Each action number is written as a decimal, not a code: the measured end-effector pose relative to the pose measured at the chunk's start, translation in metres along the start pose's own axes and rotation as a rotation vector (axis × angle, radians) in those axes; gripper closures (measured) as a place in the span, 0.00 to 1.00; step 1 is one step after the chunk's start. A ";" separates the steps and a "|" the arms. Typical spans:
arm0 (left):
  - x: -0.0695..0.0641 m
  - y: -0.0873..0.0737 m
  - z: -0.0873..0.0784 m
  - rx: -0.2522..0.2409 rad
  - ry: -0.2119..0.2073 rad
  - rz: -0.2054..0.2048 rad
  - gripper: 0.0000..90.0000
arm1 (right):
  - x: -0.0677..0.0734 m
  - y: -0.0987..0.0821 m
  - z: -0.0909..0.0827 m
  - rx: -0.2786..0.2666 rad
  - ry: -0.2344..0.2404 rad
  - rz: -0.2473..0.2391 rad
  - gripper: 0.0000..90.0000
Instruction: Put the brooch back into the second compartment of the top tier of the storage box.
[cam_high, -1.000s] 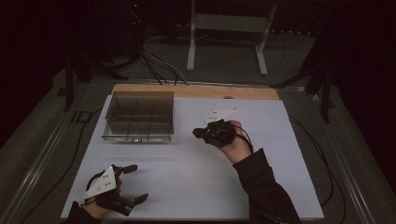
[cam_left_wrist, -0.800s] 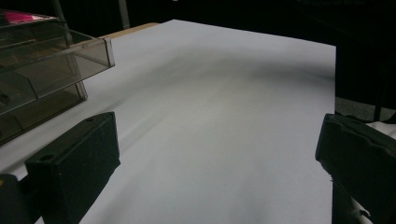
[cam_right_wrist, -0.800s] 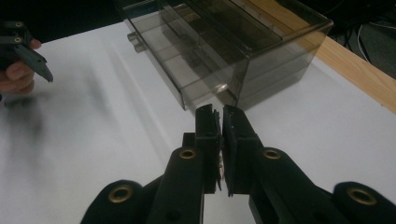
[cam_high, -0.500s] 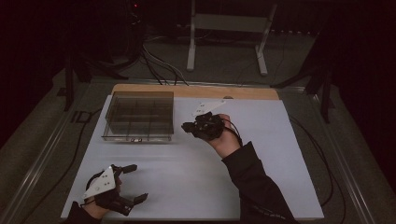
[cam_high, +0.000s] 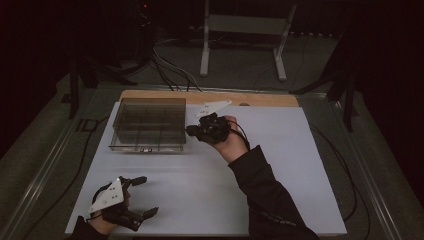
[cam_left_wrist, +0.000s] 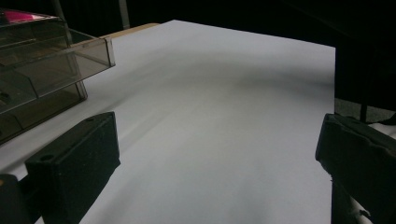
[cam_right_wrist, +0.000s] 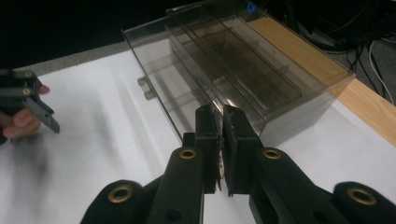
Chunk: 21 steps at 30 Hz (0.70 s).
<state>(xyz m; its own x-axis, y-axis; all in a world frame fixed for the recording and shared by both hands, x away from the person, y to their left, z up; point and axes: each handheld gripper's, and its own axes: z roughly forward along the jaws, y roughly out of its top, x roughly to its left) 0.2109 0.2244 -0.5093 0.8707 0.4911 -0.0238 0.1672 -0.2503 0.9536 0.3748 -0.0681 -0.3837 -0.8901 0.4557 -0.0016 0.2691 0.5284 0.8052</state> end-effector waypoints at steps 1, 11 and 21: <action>0.000 0.000 0.000 0.000 0.000 0.000 0.01 | 0.000 0.004 0.003 -0.002 0.002 0.003 0.95; 0.000 0.000 -0.001 -0.002 0.001 0.000 0.01 | 0.003 0.021 0.021 0.002 0.014 -0.001 0.95; 0.000 0.000 -0.002 -0.007 -0.001 -0.001 0.01 | 0.006 0.030 0.045 0.010 0.035 0.009 0.95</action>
<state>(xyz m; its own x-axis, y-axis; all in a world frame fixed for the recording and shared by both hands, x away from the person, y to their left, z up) 0.2102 0.2256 -0.5085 0.8710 0.4906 -0.0255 0.1654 -0.2440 0.9556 0.3935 -0.0175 -0.3861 -0.8998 0.4354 0.0269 0.2810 0.5312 0.7993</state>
